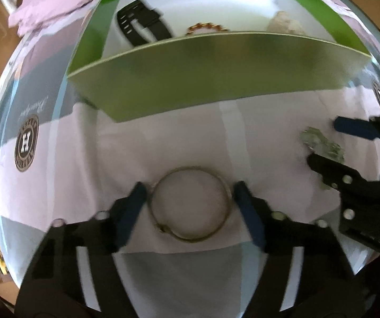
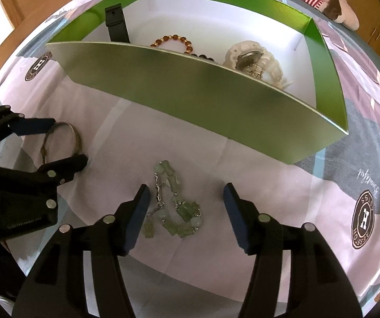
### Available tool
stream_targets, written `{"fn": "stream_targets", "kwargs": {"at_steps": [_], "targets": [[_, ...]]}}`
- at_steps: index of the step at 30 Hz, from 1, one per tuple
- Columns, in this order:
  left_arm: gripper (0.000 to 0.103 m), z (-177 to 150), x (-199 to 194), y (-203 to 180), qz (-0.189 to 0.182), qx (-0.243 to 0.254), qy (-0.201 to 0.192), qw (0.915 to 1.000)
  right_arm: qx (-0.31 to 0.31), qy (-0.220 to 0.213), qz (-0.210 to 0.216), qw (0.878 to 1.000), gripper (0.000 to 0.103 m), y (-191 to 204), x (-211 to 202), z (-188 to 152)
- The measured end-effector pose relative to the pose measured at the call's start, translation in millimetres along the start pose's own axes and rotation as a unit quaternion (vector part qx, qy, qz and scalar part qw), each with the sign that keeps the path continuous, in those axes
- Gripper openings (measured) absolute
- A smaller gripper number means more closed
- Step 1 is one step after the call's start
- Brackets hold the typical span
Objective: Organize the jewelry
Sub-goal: 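Grasp the silver bangle with the left tool while the right tool grasps the jade bracelet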
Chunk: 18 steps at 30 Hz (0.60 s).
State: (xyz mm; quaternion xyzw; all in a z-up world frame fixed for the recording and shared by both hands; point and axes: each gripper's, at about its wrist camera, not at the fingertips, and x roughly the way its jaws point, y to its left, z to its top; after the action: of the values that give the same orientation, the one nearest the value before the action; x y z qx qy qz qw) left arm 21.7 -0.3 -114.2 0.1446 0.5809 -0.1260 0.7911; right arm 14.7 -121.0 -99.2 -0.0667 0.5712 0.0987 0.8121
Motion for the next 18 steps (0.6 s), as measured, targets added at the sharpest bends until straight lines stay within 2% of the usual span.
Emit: {"fn": "stream_targets", "kwargs": {"at_steps": [2, 4, 9, 13, 18], "targets": [[0.062, -2, -2, -6, 0.010, 0.013, -0.007, 0.9998, 0.002, 0.000, 0.010, 1.000, 0.046, 0, -1, -1], [0.062, -2, -2, -12, 0.017, 0.022, -0.014, 0.9995, 0.003, -0.002, 0.020, 1.000, 0.021, 0, -3, 0], [0.062, -2, -9, -14, 0.012, 0.014, -0.016, 0.9997, 0.015, -0.010, 0.040, 0.999, 0.010, -3, -8, 2], [0.062, 4, -13, -9, 0.014, 0.011, -0.021, 0.9996, 0.030, -0.042, 0.053, 0.997, 0.004, -10, -25, 7], [0.062, 12, -25, 4, 0.010, -0.009, -0.045, 0.9989, 0.043, -0.090, 0.065, 0.993, 0.004, -23, -50, 11]]}}
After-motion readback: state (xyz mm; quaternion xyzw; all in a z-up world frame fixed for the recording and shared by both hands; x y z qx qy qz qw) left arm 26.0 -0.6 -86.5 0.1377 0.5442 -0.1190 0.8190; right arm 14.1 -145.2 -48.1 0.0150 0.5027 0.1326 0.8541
